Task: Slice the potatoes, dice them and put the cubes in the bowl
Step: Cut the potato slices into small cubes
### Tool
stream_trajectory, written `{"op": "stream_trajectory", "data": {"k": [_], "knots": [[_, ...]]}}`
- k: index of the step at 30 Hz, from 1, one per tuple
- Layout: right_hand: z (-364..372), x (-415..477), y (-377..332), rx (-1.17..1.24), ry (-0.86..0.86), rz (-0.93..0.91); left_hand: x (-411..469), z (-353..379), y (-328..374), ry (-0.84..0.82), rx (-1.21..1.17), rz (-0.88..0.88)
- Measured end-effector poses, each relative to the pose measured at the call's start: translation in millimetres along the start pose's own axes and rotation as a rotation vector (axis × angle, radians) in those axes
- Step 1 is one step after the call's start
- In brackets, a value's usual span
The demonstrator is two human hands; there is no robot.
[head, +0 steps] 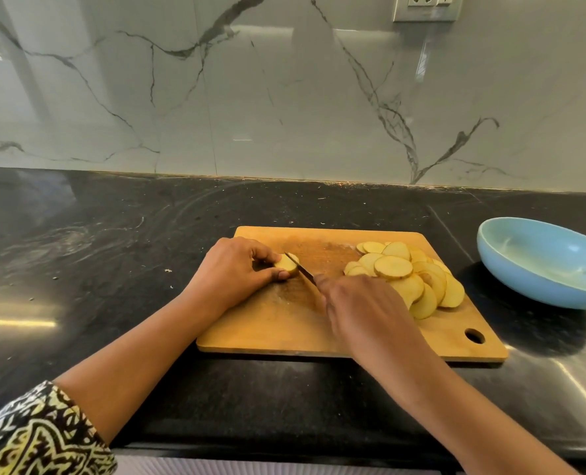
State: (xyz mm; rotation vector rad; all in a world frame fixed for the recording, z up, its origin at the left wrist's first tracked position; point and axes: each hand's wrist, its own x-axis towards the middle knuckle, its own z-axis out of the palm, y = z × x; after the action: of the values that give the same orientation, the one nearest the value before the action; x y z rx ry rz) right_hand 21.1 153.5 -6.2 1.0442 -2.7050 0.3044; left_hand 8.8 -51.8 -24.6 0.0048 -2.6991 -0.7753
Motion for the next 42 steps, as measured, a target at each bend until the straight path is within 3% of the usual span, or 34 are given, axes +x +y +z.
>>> {"op": "stream_trajectory", "data": {"k": [11,16,22,30,42], "knots": [[-21.9,-30.9,7.4,-0.083,0.042,0.022,-3.5,-2.5,0.0,-0.023,-0.016,-0.023],[-19.7,-19.0,3.0,-0.013,0.159,0.055,-6.4,-7.5,1.4,-0.011,-0.095,-0.037],[-1.6,-3.3,1.1,0.079,0.117,0.058,-5.7,-6.1,0.6,0.015,-0.077,-0.029],[4.4,17.3,-15.8,-0.054,-0.046,-0.032,-4.8,-2.6,-2.0,0.042,0.004,0.016],[-3.6,-30.0,3.0,0.062,0.062,-0.014,-6.8,-2.3,-1.3,0.049,0.049,0.026]]}}
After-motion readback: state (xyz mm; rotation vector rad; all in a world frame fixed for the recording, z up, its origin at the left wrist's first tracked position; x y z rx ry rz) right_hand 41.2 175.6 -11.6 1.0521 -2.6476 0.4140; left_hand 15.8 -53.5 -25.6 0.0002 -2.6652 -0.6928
